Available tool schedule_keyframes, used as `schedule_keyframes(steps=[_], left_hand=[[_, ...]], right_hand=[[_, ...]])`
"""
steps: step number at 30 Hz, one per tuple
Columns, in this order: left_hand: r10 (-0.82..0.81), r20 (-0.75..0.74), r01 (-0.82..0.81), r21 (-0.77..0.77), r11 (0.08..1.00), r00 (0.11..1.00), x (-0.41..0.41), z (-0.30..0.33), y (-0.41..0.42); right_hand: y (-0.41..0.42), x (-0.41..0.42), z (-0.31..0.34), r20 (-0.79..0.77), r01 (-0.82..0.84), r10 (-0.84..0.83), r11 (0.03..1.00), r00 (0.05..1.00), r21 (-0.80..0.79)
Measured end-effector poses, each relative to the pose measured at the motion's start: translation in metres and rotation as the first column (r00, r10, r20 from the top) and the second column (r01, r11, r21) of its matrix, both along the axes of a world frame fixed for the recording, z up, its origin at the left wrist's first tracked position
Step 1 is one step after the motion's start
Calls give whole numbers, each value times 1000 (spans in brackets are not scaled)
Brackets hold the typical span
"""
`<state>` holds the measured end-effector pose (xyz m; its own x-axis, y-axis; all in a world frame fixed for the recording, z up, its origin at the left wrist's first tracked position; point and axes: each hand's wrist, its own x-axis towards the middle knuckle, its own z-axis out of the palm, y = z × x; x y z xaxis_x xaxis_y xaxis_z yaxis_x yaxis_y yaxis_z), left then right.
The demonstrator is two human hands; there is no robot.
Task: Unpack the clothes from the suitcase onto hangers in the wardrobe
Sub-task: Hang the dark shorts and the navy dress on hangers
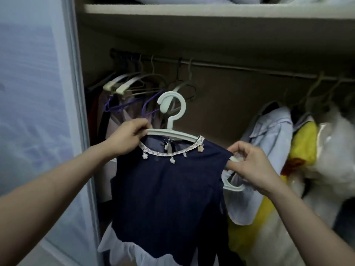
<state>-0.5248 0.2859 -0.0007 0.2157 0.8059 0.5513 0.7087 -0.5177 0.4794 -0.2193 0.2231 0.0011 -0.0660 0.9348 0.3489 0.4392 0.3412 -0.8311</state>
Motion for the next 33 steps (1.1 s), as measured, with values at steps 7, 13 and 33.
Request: schedule_keyframes(steps=[7, 13, 33], left_hand=[[-88, -23, 89, 57, 994, 996, 73, 22, 38], [7, 72, -16, 135, 991, 997, 134, 31, 55], [-198, 181, 187, 78, 979, 963, 249, 151, 95]], right_hand=[[-38, 35, 17, -281, -68, 28, 988, 959, -135], [-35, 35, 32, -317, 267, -254, 964, 914, -2], [60, 13, 54, 33, 576, -609, 766, 793, 286]])
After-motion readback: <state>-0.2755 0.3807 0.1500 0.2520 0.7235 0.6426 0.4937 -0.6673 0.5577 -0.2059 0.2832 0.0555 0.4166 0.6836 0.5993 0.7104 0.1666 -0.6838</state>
